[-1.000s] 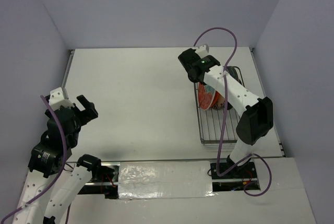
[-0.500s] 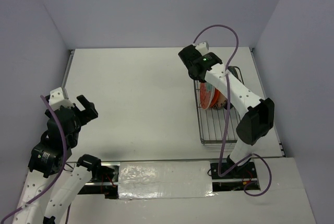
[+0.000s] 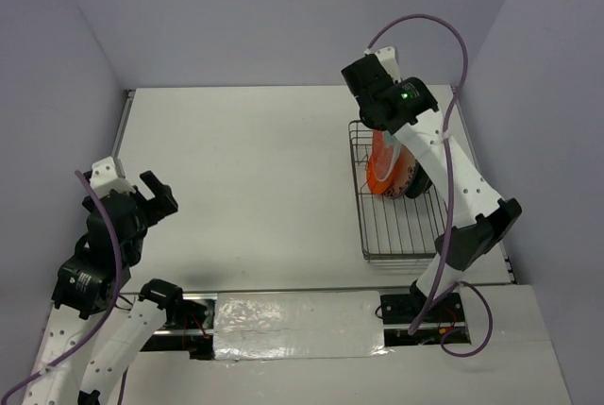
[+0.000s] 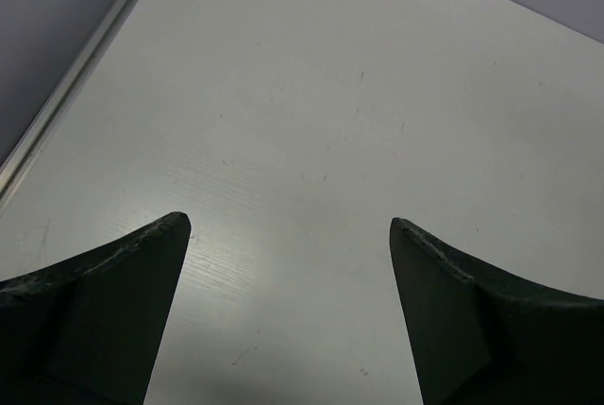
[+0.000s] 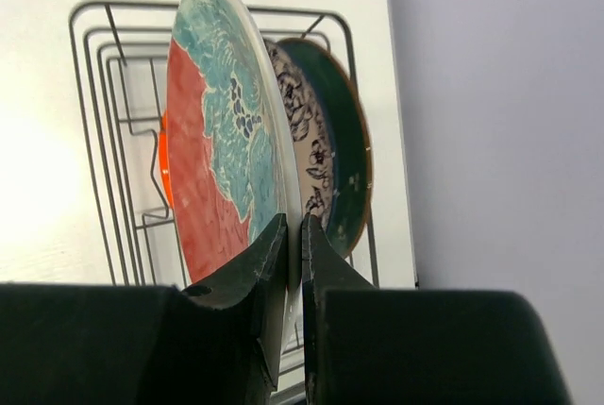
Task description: Unload the plates from the dish rack
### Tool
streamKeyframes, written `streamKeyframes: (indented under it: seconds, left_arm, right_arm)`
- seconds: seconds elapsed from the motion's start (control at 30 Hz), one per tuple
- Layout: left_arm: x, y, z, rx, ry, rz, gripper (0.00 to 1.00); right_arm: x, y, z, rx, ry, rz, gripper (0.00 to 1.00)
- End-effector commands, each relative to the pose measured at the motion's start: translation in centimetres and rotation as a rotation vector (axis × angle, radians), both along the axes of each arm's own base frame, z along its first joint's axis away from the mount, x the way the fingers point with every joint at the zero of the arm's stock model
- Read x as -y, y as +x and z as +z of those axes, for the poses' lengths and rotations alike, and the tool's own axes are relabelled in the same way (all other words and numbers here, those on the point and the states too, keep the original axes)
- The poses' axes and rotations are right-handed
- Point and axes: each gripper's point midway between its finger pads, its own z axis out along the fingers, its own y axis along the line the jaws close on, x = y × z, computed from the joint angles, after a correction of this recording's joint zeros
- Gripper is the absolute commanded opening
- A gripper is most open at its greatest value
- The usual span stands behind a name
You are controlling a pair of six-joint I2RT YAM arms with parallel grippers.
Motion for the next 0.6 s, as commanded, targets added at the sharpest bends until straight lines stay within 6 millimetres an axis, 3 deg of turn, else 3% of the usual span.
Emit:
streamKeyframes:
  seconds: [0.0,0.07,0.1,0.17,0.2,0.23,0.27,0.3,0.33,0.37,0.4,0.43,0.57]
  left_arm:
    - [0.3,0.8,0.7,0.018,0.013,-0.016,1.00]
    - [1.2,1.2,1.7,0.027,0.022,-0.076,1.00]
    - [2.8,1.8,1.9,0.016,0.001,-0.159,0.99]
    - [5.7,2.4,4.2,0.065,-0.054,-0.303,0.99]
    - [9.6,2.5,4.8,0.061,-0.122,-0.507,0.99]
    - [11.8,2.7,7.2,0.133,-0.162,-0.619,0.99]
    - [14.0,2.5,8.1,0.152,-0.207,-0.736,0.99]
    - [17.5,1.5,8.5,0.129,-0.286,-0.946,1.00]
    - [19.1,1.5,10.4,0.183,-0.341,-1.036,1.00]
    - [20.3,1.1,10.8,0.186,-0.384,-1.116,1.00]
    - [21.9,0.6,10.3,0.147,-0.444,-1.230,1.00]
    - [22.6,0.7,11.8,0.199,-0.481,-1.276,0.99]
    - [24.0,2.4,10.9,0.170,-0.521,-1.294,1.00]
  right_arm:
    - [2.3,-2.0,8.1,0.223,0.041,-0.043,0.00]
    - [1.8,-2.6,9.8,0.260,0.106,-0.008,0.00]
    - [1.7,-3.2,10.8,0.285,0.147,0.013,0.00]
    - [-0.3,-4.4,12.8,0.329,0.302,0.137,0.00]
    - [-1.1,-4.8,13.3,0.343,0.352,0.196,0.00]
    - [-1.9,-5.5,14.7,0.401,0.429,0.262,0.00]
    - [-4.2,-6.3,15.1,0.394,0.523,0.382,0.00]
    - [-5.2,-6.8,15.5,0.399,0.575,0.446,0.00]
    - [-6.9,-6.9,15.4,0.402,0.630,0.518,0.00]
    - [-7.7,-8.1,16.2,0.418,0.682,0.587,0.00]
    - [-9.7,-9.1,16.1,0.383,0.752,0.684,0.00]
    - [-10.7,-9.0,15.6,0.374,0.779,0.722,0.00]
    - [-13.2,-11.2,16.1,0.381,0.907,0.882,0.00]
